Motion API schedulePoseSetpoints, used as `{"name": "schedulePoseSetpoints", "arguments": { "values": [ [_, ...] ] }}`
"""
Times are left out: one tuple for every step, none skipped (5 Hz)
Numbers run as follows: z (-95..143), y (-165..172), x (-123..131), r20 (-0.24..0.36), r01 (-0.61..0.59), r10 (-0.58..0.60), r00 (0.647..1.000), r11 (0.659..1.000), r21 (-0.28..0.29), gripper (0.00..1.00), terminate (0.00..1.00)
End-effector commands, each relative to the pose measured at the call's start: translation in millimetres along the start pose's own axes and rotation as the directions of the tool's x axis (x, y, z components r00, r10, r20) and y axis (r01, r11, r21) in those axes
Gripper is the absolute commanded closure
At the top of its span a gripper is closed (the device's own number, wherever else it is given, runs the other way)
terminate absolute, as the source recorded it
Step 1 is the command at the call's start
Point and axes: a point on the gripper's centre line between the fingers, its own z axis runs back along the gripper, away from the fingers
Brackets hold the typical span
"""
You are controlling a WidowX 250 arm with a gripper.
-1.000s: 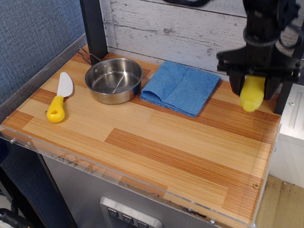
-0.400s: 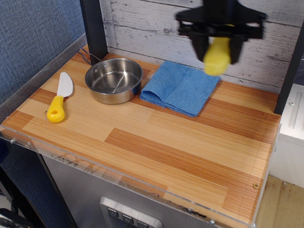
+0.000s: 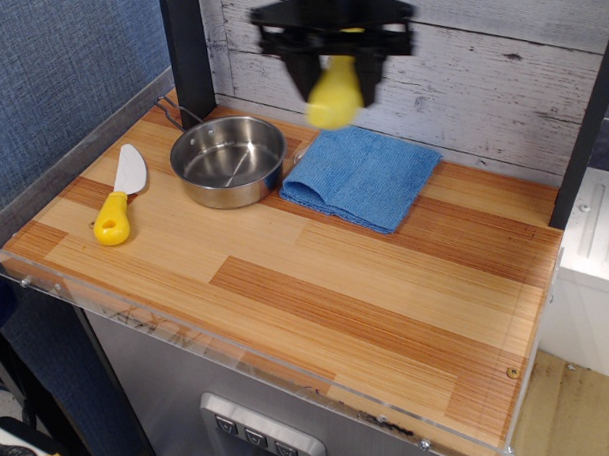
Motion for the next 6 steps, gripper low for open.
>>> {"name": "schedulePoseSetpoints", "arguments": {
  "values": [
    [4.6, 47.4, 15.1, 0.026, -0.039, 0.039, 0.999, 0.999, 0.017, 1.00, 0.00],
    [-8.2, 66.6, 13.3, 0.001, -0.045, 0.045, 0.999, 0.999, 0.026, 1.00, 0.00],
    [-19.4, 77.5, 12.0, -0.019, -0.047, 0.048, 0.999, 0.998, 0.037, 1.00, 0.00],
    [-32.2, 86.8, 6.6, -0.048, -0.053, 0.055, 0.997, 0.997, 0.049, 1.00, 0.00],
    [-44.3, 94.2, 3.1, -0.062, -0.053, 0.056, 0.997, 0.997, 0.059, 1.00, 0.00],
    [-53.0, 99.2, 3.0, -0.072, -0.065, 0.069, 0.995, 0.996, 0.059, 1.00, 0.00]
  ]
}}
